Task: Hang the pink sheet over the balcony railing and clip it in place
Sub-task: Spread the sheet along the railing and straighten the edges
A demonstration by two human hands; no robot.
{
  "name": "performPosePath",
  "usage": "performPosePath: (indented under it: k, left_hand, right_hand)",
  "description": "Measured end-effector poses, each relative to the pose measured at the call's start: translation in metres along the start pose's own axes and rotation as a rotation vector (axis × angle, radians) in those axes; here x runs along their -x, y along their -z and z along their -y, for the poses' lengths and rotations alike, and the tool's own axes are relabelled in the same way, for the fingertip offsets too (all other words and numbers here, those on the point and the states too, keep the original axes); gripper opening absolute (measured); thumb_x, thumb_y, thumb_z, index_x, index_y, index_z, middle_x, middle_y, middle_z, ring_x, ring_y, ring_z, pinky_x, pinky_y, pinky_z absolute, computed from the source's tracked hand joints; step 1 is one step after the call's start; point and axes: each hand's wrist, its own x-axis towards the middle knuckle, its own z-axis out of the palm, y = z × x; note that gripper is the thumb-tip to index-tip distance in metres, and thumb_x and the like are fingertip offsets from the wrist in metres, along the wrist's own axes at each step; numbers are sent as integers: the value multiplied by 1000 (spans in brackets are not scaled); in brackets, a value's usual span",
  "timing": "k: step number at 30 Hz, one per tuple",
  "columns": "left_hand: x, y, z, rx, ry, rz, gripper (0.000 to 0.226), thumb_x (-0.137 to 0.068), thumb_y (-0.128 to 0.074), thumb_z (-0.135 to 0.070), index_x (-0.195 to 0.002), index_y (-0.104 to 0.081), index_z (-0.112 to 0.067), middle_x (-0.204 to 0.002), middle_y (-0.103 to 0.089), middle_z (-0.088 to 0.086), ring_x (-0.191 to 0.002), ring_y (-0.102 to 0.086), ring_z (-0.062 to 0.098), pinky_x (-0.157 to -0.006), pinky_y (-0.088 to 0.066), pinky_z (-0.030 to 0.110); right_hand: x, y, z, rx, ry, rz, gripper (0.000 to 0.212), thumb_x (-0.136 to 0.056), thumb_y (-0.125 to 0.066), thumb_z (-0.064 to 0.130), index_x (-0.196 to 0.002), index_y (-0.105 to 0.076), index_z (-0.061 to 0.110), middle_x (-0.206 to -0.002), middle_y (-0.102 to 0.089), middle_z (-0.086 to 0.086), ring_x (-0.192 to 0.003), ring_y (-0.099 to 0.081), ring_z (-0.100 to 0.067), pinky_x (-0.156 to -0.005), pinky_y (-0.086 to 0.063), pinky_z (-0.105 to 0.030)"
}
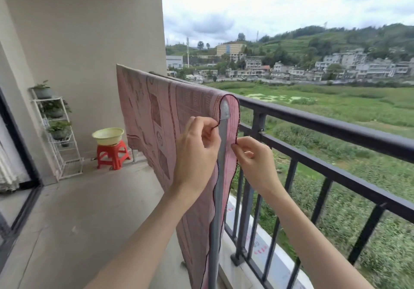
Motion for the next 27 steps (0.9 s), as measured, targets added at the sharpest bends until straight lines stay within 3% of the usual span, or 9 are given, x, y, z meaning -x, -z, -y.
performPosePath:
  k: [4, 7, 10, 13, 15, 17, 21, 24, 27]
  left_hand:
    - [13, 1, 12, 64, -4, 12, 14, -87, -60, -11, -91, -53, -23, -83, -57, -7, -76, -54, -5, -69, -39, 1]
    - [41, -7, 28, 80, 126, 152, 28, -83, -67, -29, -100, -45, -28, -92, -50, -17, -87, -50, -7, -74, -37, 0]
    - [71, -17, 51, 25, 264, 249, 39, -76, -72, -36, -99, -40, -32, -94, -45, -21, -89, -50, -8, -74, -34, -3]
    - [97, -21, 66, 36, 363, 337, 32, -79, -70, -34, -87, -40, -42, -91, -54, -15, -83, -54, -3, -69, -38, 0]
    - [111, -20, 74, 63, 398, 332, 32, -81, -70, -26, -81, -42, -41, -85, -56, -15, -79, -55, -7, -66, -39, 1]
    - [119, -18, 79, 83, 409, 307, 33, -83, -69, -17, -76, -44, -38, -78, -57, -17, -74, -54, -13, -64, -38, -1]
    - [130, -16, 86, 89, 363, 245, 22, -85, -65, -11, -75, -50, -23, -72, -58, -17, -69, -56, -9, -64, -39, 1]
    - [142, -14, 87, 122, 372, 217, 27, -86, -63, -12, -75, -47, -32, -73, -58, -16, -69, -57, -5, -64, -41, 3]
    - [152, -17, 91, 128, 396, 265, 31, -87, -62, -15, -79, -45, -39, -77, -59, -14, -73, -57, -4, -66, -39, 2]
  right_hand:
    - [8, -6, -11, -35, -21, -97, 8, -90, -58, 8, -88, -66, 8, -78, -61, 6, -69, -55, 0, -64, -44, -10]
    - [28, -17, -28, -65, -119, -11, 8, -91, -57, 12, -85, -62, 11, -79, -61, 5, -68, -54, -2, -64, -46, -19]
    - [54, -31, -46, -133, -209, 58, 34, -92, -55, 10, -65, -47, 30, -60, -51, 17, -55, -45, 4, -53, -36, -9]
    - [80, -42, -70, -97, -316, 129, 20, -93, -54, 9, -77, -62, 17, -76, -59, 7, -70, -52, -3, -62, -42, -13]
    - [96, -48, -85, -43, -391, 188, 14, -92, -54, 7, -87, -67, 4, -84, -63, -8, -77, -57, -15, -68, -44, -18]
    - [110, -52, -94, -14, -418, 194, 16, -90, -55, 5, -83, -68, 4, -77, -63, -3, -74, -57, -14, -66, -42, -13]
    - [118, -54, -99, 23, -405, 56, 17, -91, -52, 3, -77, -61, 9, -74, -57, 1, -70, -54, -11, -69, -43, -19]
    - [128, -57, -102, 36, -354, -37, 17, -91, -51, 2, -78, -56, 12, -74, -55, 2, -65, -51, -4, -64, -39, -8]
    - [142, -66, -107, 0, -390, 16, 14, -94, -49, 6, -88, -56, 16, -80, -56, 8, -70, -54, -1, -66, -40, -8]
